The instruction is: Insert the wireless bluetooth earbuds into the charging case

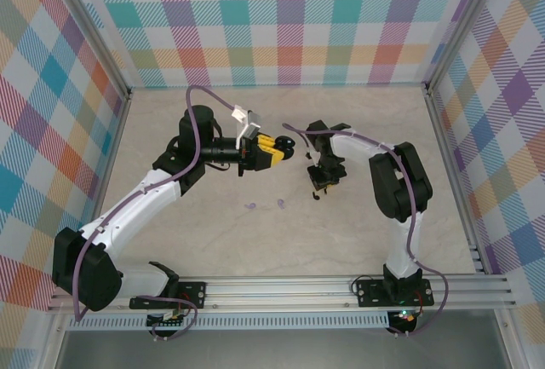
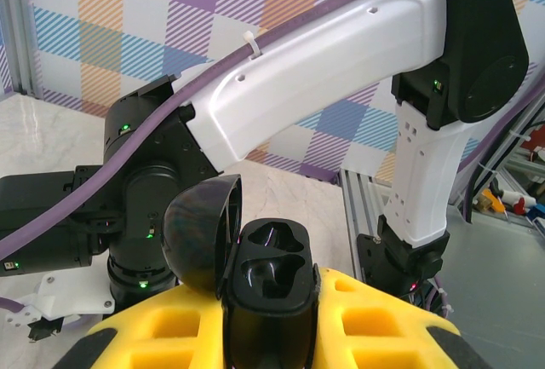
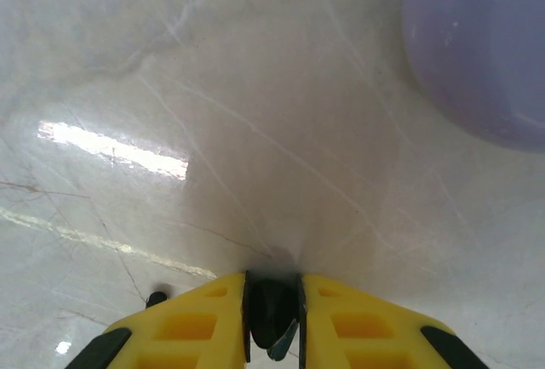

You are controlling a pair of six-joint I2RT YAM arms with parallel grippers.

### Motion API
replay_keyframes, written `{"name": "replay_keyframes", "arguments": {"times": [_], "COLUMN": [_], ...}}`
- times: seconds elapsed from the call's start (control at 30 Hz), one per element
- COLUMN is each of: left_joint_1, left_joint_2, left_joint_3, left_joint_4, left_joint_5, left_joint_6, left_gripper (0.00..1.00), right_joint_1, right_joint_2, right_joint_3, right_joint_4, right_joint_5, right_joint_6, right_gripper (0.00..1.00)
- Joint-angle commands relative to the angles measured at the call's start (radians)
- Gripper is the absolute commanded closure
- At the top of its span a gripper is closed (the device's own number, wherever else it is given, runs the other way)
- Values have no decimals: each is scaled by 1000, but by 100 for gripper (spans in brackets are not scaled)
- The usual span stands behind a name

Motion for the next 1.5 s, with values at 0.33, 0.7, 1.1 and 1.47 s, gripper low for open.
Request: {"name": "replay_keyframes", "arguments": {"times": [0.33,0.7,1.1,1.47], "left_joint_1": [2,2,2,2], "left_joint_2": [-6,22,21,40], "left_joint_3": [4,-43,-100,-107], "left_joint_4": [27,140,258,302], "left_joint_5": [-23,-147,-289,-322], "left_joint_6": [-23,-129,-209,-255], "left_gripper": [90,90,90,90], "right_joint_1": [-79,-86,-86,-86], "right_joint_2": [-132,-314,-534,-725], "right_joint_3": [-74,-173,-193,-154], "right_joint_4": [140,285,399,448], "right_joint_5": [-133,-187,-311,-453], "right_joint_6": [130,135,151,112], "right_gripper": [81,82,82,82]}}
